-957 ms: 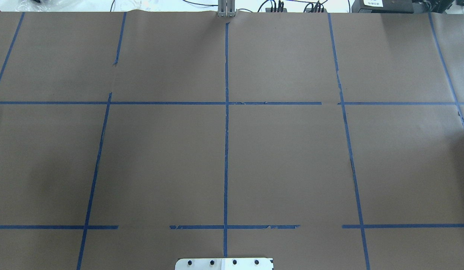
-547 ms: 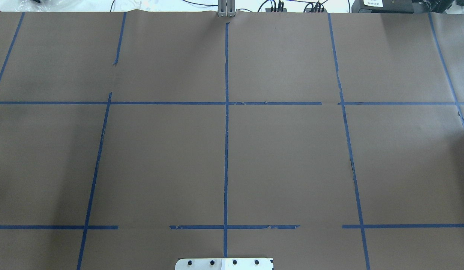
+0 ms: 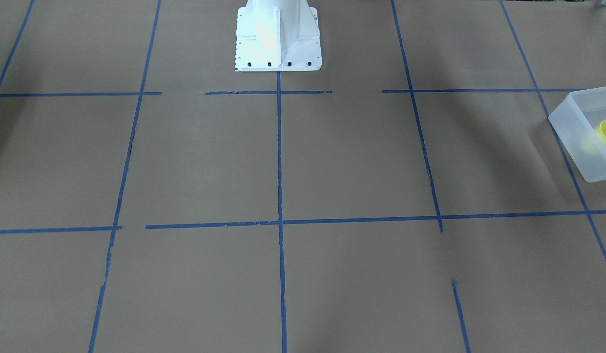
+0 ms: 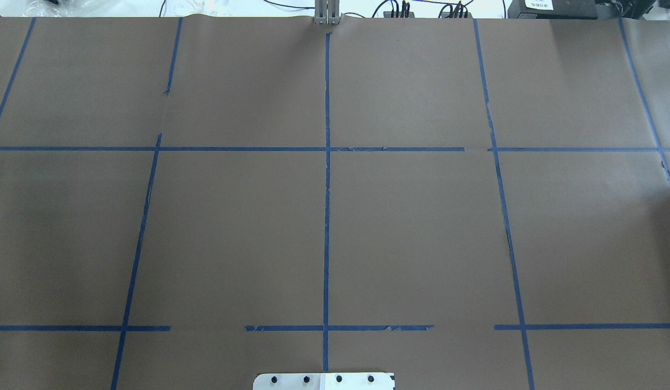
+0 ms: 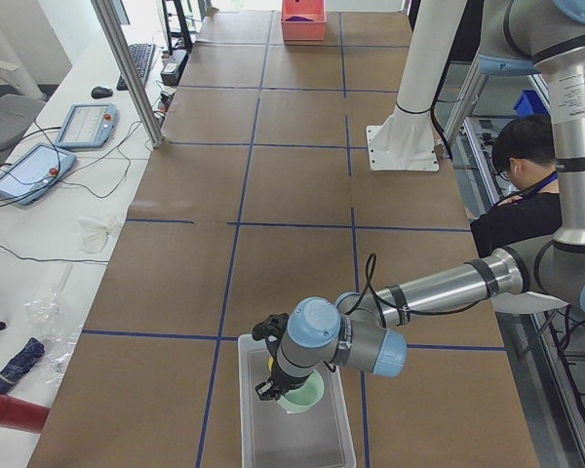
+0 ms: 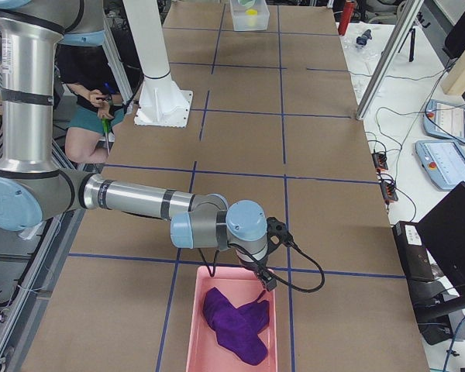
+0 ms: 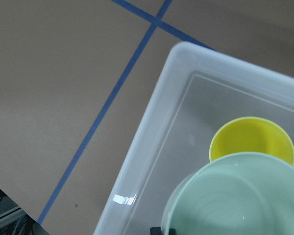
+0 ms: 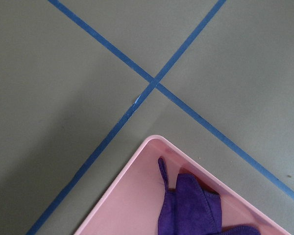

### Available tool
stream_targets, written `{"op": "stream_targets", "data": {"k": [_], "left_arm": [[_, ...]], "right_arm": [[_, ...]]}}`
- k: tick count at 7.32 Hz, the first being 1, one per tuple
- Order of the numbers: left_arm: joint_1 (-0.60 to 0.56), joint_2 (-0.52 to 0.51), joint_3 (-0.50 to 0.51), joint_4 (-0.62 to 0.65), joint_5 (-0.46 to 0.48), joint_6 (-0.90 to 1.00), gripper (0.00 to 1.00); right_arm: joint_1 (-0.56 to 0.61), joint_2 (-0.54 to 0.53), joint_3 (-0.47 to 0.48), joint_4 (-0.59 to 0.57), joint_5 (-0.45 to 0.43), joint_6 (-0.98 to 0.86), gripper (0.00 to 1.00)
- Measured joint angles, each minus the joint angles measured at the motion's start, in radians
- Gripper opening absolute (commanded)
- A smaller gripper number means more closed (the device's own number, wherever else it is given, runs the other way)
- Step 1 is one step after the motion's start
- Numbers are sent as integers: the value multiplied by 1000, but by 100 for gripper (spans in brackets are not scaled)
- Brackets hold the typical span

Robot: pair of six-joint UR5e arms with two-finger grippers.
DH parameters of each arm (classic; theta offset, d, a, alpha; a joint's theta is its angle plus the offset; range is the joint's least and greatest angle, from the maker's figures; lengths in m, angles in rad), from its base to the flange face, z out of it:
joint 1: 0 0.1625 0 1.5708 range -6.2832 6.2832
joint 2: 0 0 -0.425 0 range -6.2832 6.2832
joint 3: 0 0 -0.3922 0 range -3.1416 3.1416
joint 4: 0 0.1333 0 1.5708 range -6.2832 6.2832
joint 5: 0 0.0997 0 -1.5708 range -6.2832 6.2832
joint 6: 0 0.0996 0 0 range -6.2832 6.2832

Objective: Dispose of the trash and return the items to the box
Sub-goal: 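Lower the green bowl into the clear bin beside the cup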

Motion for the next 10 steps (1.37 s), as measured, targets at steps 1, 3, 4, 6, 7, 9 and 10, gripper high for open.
{"op": "stream_targets", "data": {"k": [1,3,4,6,7,9,10], "left_arm": [[0,11,31,-41,0,-6,0],[1,16,108,-155,-1,-57,25],[2,17,126,-186,-1,-93,63],[2,17,134,-220,-1,-138,100],[2,18,122,-229,-1,-179,100],[0,19,18,-226,-5,-454,100],[0,18,-49,-209,-16,-636,100]], "right_arm": [[0,0,1,0,1,0,100],[0,0,3,-1,1,2,100],[0,0,3,-1,1,3,100],[0,0,3,-1,1,6,100],[0,0,4,-1,1,28,100],[-2,2,15,1,1,164,97],[-6,2,31,1,1,264,97]]}}
